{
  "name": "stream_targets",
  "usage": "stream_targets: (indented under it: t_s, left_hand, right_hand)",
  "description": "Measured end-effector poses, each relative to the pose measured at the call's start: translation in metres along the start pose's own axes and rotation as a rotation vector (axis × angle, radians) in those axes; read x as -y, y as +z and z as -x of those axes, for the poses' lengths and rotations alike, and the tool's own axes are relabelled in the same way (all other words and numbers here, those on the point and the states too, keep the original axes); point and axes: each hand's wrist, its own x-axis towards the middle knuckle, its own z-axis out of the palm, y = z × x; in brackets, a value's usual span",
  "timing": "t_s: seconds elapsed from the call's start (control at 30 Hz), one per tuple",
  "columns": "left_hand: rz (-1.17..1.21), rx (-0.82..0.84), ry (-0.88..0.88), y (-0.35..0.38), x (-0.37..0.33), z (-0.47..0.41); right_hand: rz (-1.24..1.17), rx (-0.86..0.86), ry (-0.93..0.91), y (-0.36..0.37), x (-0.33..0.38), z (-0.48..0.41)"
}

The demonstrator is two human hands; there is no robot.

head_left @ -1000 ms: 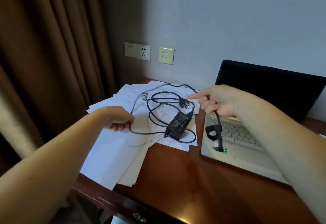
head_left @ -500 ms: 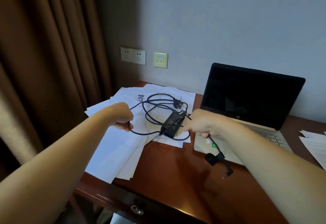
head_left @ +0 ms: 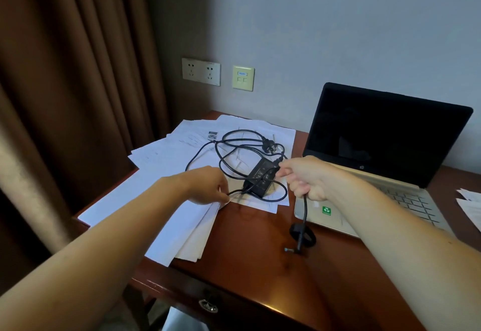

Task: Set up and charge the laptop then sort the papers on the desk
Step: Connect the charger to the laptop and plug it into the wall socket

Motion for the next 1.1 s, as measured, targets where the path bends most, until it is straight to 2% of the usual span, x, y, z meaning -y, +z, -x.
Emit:
stream_targets:
  t_s: [0.07, 0.23, 0.33, 0.5, 0.6, 0.7, 0.77, 0.87, 0.97, 1.1]
  left_hand:
    - [0.041, 0.011, 0.021, -0.006, 0.002, 0.001]
    - [0.050, 0.229, 0.043, -0.037, 0.010, 0.016]
    - [0.135, 0.270, 0.056, -0.045, 0.011, 0.023]
    - [0.422, 0.187, 0.068, -0.056, 0.019, 0.032]
    - [0.575, 0.095, 0.110, -0.061, 0.025, 0.040]
    - [0.526, 0.076, 0.070, -0.061, 0.020, 0.040]
    - [0.400, 0.085, 0.025, -0.056, 0.013, 0.036]
    - [0.240, 0.202, 0.032, -0.042, -0.001, 0.030]
    - [0.214, 0.309, -0.003, -0.029, -0.009, 0.025]
    - [0.100, 0.077, -0.059, -0.021, 0.000, 0.012]
  right_hand:
    - [0.062, 0.014, 0.016, -0.002, -0.002, 0.000]
    - [0.131, 0.034, -0.002, 0.002, -0.006, 0.000]
    - [0.156, 0.025, -0.013, 0.004, -0.003, -0.001]
    - [0.192, 0.148, 0.045, -0.008, 0.006, 0.009]
    - [0.337, 0.249, 0.060, -0.014, 0.010, 0.017]
    - [0.405, 0.233, 0.045, -0.010, 0.007, 0.016]
    - [0.342, 0.155, -0.003, -0.003, 0.004, 0.010]
    - [0.201, 0.064, -0.055, 0.007, -0.002, 0.000]
    - [0.038, 0.034, -0.060, 0.015, -0.005, -0.006]
    - [-0.281, -0.063, -0.122, 0.023, -0.004, -0.014]
